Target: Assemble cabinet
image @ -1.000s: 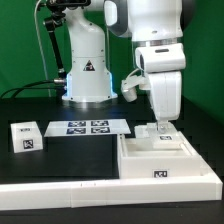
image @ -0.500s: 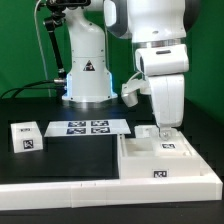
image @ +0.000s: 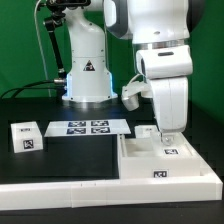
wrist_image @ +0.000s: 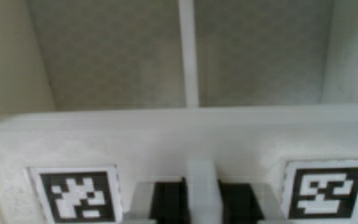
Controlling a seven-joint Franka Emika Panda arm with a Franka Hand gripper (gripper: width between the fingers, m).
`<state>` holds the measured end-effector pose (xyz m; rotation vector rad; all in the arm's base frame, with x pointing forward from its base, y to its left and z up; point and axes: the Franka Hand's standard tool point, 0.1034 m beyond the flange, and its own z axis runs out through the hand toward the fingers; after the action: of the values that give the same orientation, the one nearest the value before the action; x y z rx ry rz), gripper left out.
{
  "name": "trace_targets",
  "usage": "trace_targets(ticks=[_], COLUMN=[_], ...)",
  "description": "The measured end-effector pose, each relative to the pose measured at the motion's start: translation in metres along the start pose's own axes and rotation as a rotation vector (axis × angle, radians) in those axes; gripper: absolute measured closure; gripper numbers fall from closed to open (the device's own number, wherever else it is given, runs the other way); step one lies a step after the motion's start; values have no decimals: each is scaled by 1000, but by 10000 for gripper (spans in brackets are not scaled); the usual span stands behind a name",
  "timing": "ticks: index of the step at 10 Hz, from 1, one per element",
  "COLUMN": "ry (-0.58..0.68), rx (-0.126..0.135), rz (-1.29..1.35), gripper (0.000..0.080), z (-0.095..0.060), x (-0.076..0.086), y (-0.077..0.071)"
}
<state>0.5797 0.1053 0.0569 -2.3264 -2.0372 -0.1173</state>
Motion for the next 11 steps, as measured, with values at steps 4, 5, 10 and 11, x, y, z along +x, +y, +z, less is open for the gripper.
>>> trace_targets(ticks=[4, 5, 10, 11], ry=[-11, -11, -14, -16], rx=[30, 29, 19, 17], rz=[-10, -10, 2, 2], gripper=[729, 640, 169, 29], z=[0, -1, -8, -11], x=[0, 0, -2, -3], y=[0, 1, 2, 0])
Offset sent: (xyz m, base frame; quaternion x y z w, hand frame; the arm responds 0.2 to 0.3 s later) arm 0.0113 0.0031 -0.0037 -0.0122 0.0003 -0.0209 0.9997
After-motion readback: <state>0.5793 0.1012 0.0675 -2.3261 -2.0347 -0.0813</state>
